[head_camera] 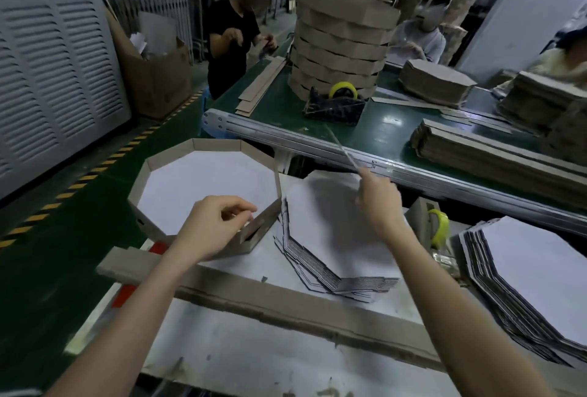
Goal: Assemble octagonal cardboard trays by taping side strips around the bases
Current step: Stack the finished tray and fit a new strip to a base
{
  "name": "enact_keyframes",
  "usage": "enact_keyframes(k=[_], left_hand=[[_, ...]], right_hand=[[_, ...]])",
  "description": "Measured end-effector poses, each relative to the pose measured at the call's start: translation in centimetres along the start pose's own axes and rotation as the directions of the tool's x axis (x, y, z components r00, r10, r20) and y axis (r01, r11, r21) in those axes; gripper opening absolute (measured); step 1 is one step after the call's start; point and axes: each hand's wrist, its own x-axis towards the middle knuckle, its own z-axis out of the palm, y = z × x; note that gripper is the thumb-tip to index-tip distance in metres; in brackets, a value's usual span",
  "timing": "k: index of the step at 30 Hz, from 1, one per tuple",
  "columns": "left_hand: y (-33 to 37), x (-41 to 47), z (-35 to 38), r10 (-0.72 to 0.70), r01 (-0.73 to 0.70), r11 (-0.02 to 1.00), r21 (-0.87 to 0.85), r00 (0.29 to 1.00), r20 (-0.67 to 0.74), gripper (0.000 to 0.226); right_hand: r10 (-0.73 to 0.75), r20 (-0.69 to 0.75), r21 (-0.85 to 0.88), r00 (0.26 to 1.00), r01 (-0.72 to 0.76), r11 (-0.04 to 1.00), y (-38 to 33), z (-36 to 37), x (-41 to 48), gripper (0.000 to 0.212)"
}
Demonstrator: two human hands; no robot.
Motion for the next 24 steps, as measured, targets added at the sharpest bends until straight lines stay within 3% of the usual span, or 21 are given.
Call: enact_keyframes(k=[3,7,10,13,15,19,21,24], left_hand=[[3.4,-0.6,-1.3,0.097,-0.098,0.994,-0.041,0.995,-0.024,0.023],[7.5,-2.0,-2.3,0.244,-0.246,0.968,-0.039,0.968,-0.064,0.019],[9.7,-3.6,-2.7,0.388,-0.393,0.919,-0.012,0.911,-0.143,0.029],[11.0,-5.2,-3.2,0.521,-0.52,0.851,0.076,0.815,-0.254,0.06],[11.5,-6.2,-3.7,0.58,-0.57,0.813,0.122,0.775,-0.251,0.083],[11.6,-7.8,-4.0,0.613,-0.605,0.776,0.175,0.79,0.015,0.108],[11.2,-8.5,-3.7,0.547,-0.573,0.795,0.2,0.819,0.172,0.1],[10.1,-9.2,-2.8,0.438,-0.556,0.8,0.223,0.797,0.416,0.068]], right_hand=[[-0.007,-0.148,0.291,0.989,0.05,0.955,-0.2,-5.4,-1.0,0.014],[-0.017,-0.201,0.431,0.979,0.104,0.896,-0.2,-11.6,-4.3,0.026],[-0.09,-0.12,0.481,0.989,0.137,0.866,-0.4,-15.2,-7.8,0.022],[-0.212,0.012,0.549,0.977,0.171,0.818,-0.6,-18.0,-11.7,0.012],[-0.258,0.095,0.565,0.961,0.161,0.809,-0.8,-18.8,-13.8,0.013],[-0.395,0.229,0.549,0.89,0.217,0.807,-2.0,-18.2,-17.0,0.022],[-0.431,0.289,0.517,0.855,0.24,0.822,-3.0,-16.9,-17.9,0.032],[-0.47,0.345,0.465,0.812,0.287,0.837,-4.3,-14.9,-18.9,0.037]])
